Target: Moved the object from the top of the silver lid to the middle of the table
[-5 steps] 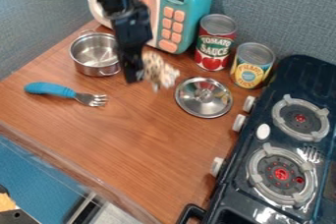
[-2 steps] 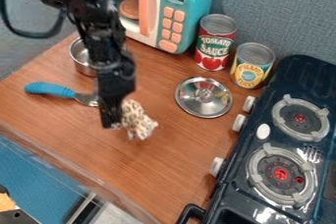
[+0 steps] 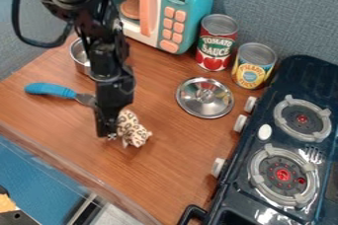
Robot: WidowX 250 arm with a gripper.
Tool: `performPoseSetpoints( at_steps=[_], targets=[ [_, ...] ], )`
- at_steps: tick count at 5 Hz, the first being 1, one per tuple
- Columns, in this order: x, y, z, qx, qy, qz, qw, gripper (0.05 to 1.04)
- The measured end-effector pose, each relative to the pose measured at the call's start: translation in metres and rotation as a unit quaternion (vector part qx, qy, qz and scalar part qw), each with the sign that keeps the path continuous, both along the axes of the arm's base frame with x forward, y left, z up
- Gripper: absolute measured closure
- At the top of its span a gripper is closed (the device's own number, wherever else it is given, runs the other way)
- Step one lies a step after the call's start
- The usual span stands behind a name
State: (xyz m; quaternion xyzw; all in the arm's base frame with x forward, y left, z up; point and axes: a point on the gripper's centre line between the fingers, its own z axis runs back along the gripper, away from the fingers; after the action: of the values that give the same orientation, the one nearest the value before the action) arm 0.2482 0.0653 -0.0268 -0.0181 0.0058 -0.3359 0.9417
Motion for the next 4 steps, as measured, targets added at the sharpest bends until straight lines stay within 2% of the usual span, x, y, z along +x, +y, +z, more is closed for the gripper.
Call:
performPoseSetpoints(
  at_steps=[1, 2, 3, 4],
  targets=[
    [-0.001, 0.004, 0.010, -0.005, -0.006, 0.014, 0.9999, 0.672],
    [0.003, 0.008, 0.026, -0.013, -0.032, 0.024, 0.9991, 0.359],
    [0.005, 0.012, 0.046, -0.019, -0.058, 0.028, 0.9977, 0.103],
    [0.006, 0.012, 0.062, -0.022, -0.081, 0.028, 0.9961, 0.083]
  ],
)
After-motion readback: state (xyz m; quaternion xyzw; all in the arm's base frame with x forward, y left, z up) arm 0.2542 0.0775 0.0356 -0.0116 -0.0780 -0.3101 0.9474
